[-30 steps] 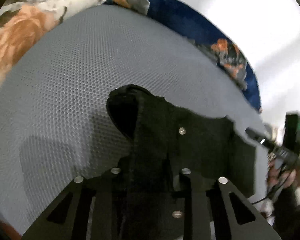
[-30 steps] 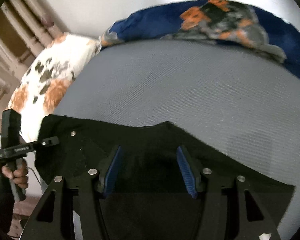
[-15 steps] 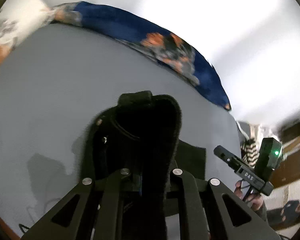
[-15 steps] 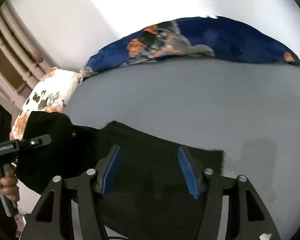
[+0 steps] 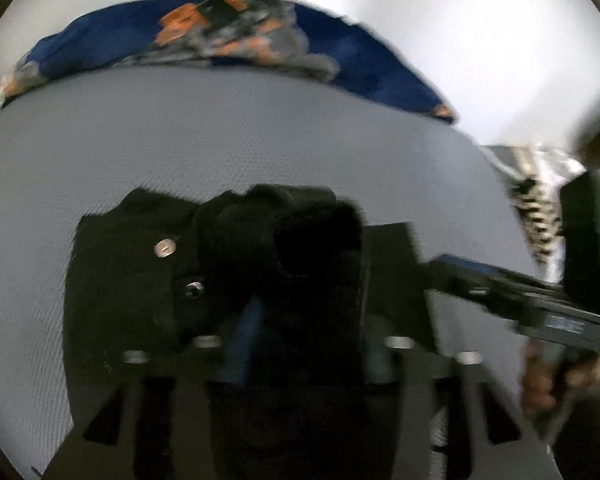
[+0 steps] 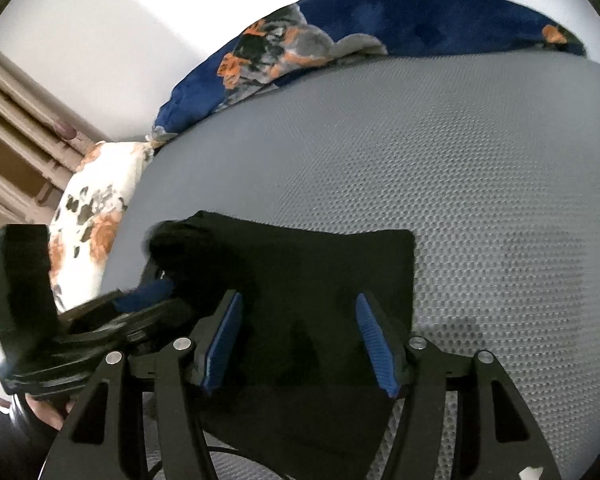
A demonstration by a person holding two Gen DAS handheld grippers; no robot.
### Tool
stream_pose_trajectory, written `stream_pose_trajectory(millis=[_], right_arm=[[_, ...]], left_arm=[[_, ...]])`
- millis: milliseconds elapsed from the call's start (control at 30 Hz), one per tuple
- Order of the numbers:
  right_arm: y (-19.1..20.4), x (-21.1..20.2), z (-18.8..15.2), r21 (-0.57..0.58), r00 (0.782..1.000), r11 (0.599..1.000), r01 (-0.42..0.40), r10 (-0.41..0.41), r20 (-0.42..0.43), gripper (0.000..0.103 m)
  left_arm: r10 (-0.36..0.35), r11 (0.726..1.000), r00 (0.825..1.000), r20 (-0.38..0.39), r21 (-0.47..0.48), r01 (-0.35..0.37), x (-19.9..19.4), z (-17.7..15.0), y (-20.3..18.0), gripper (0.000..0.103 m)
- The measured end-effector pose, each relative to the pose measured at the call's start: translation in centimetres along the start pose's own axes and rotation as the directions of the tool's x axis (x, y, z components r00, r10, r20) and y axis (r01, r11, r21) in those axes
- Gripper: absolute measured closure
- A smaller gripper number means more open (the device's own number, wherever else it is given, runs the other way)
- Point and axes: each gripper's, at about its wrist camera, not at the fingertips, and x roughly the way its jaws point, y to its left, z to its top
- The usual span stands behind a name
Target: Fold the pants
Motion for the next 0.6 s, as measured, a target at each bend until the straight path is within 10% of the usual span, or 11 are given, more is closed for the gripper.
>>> stream_pose_trajectory(millis=[133, 267, 600], right_arm=[[-0.1, 0.7, 0.0, 0.028, 0.992, 0.993, -0.116, 0.117, -0.042, 0.041], [0.1, 1.9, -0.3, 0.046, 0.966, 0.971, -0.233, 0.236, -0.102, 0.024], [0.5, 7.2, 0.4, 0.058, 0.961, 0.973, -0.225, 0.232, -0.149, 0.025]], left_arm=[[-0.079, 0.997, 0.989, 0.128, 0.018, 0.077, -5.3, 0.3, 1.3, 0.026], [0.056, 0.997, 0.977, 0.207, -0.058, -0.045, -8.7, -0.4, 5.6, 0.019], [0.37, 0.897, 0.927, 0.056, -0.28, -0.341, -9.3, -5.1, 17.0, 0.019]])
